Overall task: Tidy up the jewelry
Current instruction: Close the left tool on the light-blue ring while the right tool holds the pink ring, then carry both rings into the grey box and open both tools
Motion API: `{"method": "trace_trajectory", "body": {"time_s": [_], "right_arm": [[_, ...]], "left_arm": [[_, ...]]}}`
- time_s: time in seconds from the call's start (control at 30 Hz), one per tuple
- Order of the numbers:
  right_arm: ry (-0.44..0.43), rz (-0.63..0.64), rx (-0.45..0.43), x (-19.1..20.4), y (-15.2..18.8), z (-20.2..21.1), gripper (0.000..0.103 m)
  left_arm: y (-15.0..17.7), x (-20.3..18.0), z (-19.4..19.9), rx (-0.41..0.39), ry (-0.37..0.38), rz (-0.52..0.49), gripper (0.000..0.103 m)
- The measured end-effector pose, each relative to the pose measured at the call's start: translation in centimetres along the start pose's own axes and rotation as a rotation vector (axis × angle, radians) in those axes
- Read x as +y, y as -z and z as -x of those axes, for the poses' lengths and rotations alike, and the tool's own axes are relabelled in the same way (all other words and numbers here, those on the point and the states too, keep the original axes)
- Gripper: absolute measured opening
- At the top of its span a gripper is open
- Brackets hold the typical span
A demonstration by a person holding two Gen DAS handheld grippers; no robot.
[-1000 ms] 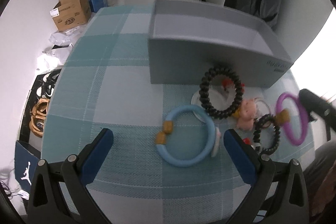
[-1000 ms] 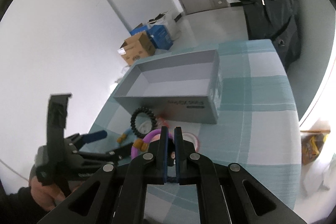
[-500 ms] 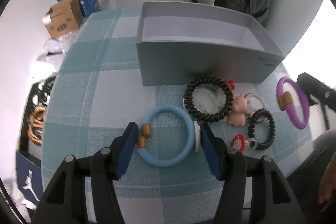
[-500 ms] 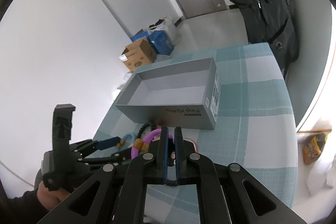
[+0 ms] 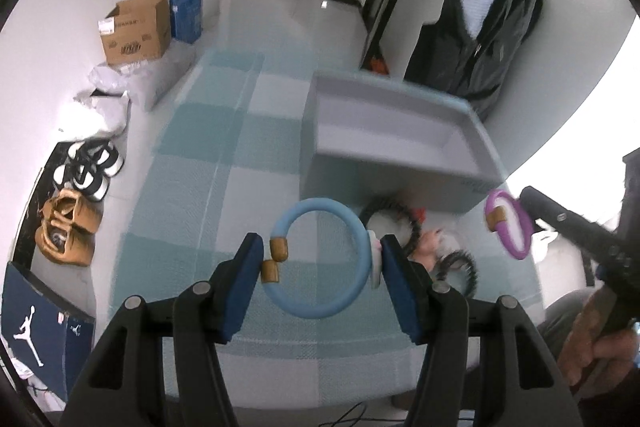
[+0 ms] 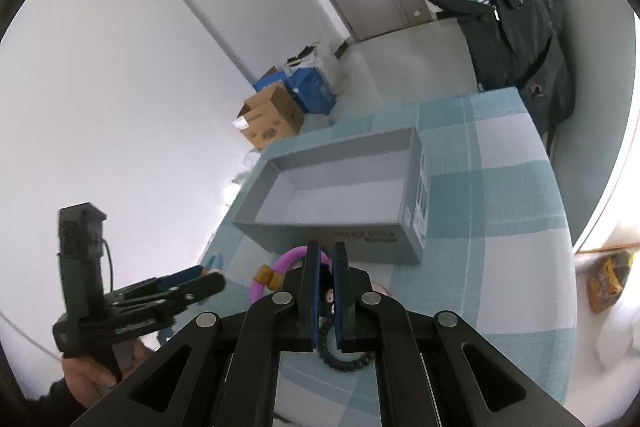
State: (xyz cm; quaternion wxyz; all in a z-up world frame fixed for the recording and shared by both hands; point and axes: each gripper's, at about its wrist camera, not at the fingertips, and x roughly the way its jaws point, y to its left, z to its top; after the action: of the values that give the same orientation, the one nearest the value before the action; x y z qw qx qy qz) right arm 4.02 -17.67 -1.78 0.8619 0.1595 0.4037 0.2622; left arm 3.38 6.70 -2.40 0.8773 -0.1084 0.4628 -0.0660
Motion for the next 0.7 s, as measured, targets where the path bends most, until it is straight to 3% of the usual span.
{"method": "trace_trajectory", "body": {"time_s": [0.23, 0.47, 0.7], "right_arm": [[-0.014, -0.034, -0.034, 0.0, -2.4, 0.3, 0.004], [-0.032, -0.041, -0.044, 0.0, -5.8, -1.1, 0.004], [-0.016, -0.028, -0.028, -0.5, -8.9, -3.9, 0.004]], "left_arm": [[-2.5, -1.2, 0.6, -0.041, 0.069, -0.039, 0.055], [-6.1, -2.6, -2.7, -0.006, 0.096, -0.105, 0.055], [-7.3, -2.9, -4.5, 0.006, 0.111, -0.12, 0.055]]}}
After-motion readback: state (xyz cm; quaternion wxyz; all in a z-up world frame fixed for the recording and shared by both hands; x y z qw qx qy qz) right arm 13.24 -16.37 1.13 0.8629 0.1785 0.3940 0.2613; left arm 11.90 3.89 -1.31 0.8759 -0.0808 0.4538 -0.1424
